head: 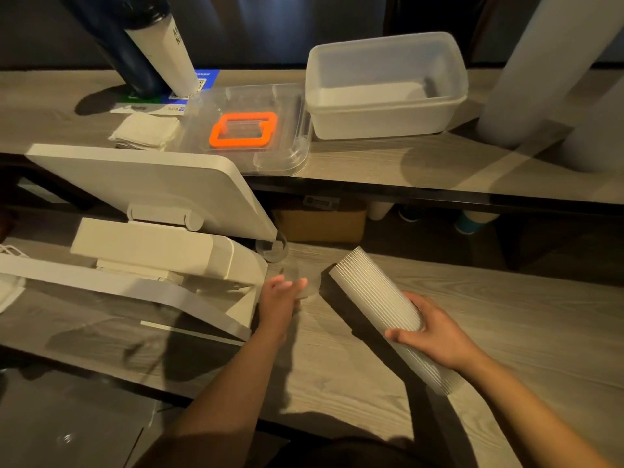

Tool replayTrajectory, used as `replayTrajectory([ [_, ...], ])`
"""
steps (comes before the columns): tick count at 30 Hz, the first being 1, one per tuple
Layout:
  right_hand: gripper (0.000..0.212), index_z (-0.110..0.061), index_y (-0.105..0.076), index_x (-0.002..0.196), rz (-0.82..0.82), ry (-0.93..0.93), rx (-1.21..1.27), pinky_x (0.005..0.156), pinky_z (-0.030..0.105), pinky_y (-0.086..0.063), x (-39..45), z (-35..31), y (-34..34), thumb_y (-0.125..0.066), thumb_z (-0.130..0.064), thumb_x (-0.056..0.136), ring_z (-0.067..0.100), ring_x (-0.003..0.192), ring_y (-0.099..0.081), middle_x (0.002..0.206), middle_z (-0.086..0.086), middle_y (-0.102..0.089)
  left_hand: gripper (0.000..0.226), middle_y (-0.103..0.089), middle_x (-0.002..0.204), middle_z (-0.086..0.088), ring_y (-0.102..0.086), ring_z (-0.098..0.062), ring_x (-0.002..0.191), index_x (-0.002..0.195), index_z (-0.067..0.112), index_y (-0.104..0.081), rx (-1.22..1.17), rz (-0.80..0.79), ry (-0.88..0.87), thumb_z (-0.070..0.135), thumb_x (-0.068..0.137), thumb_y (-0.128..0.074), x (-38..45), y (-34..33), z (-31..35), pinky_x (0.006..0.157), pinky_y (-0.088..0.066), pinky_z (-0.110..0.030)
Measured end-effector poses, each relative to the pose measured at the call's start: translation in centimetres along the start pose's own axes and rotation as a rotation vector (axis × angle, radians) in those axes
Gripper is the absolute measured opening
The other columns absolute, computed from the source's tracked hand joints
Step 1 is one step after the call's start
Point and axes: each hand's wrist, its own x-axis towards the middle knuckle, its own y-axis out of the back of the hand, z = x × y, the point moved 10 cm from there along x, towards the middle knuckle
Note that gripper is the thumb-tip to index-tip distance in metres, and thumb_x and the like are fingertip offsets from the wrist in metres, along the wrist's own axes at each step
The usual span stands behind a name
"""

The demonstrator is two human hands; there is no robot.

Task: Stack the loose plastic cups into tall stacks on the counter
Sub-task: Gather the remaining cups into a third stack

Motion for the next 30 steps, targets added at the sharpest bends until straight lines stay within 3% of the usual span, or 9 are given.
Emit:
replayTrajectory([
  [7,0.088,-0.035,-0.033,0.147,-0.04,0.043,-0.002,0.088,0.019,-0.043,-0.6,-1.7,-0.8,-0.079,-0.056,0.074,0.005,0.114,-0.046,0.132,-0.014,-0.045,0.074,-0.07,0.114,-0.001,-0.068,-0.023,0.103,0.126,0.027,-0.062,-0.057,-0.087,-0.106,0.075,0.071,-0.059,-1.2,0.3,4.1,0.093,-0.056,-0.044],
  [17,0.084,-0.043,-0.032,0.141,-0.073,0.135,-0.042,0.088,0.016,-0.044,-2.4,-4.0,-1.9,-0.08,-0.054,0.073,-0.001,0.11,-0.047,0.125,-0.018,-0.045,0.063,-0.067,0.122,-0.001,-0.062,-0.02,0.115,0.13,0.025,-0.058,-0.123,-0.228,-0.097,0.059,0.076,-0.061,-4.1,-1.2,5.7,0.101,-0.05,-0.043],
  [22,0.08,-0.049,-0.029,0.135,-0.056,0.154,-0.041,0.081,0.011,-0.042,-2.9,-4.3,-1.7,-0.08,-0.054,0.074,-0.006,0.108,-0.046,0.124,-0.021,-0.044,0.046,-0.069,0.122,-0.005,-0.064,-0.022,0.117,0.132,0.017,-0.058,-0.237,-0.264,-0.042,0.042,0.094,-0.06,-4.6,-1.4,5.4,0.103,-0.049,-0.042],
  [30,0.081,-0.049,-0.028,0.136,-0.059,0.182,-0.057,0.083,0.014,-0.044,-3.1,-4.9,-1.7,-0.079,-0.055,0.074,-0.002,0.109,-0.047,0.124,-0.02,-0.044,0.047,-0.069,0.121,-0.009,-0.065,-0.023,0.115,0.123,0.016,-0.061,-0.34,-0.292,0.018,0.045,0.086,-0.063,-5.8,-2.0,5.5,0.104,-0.048,-0.041],
])
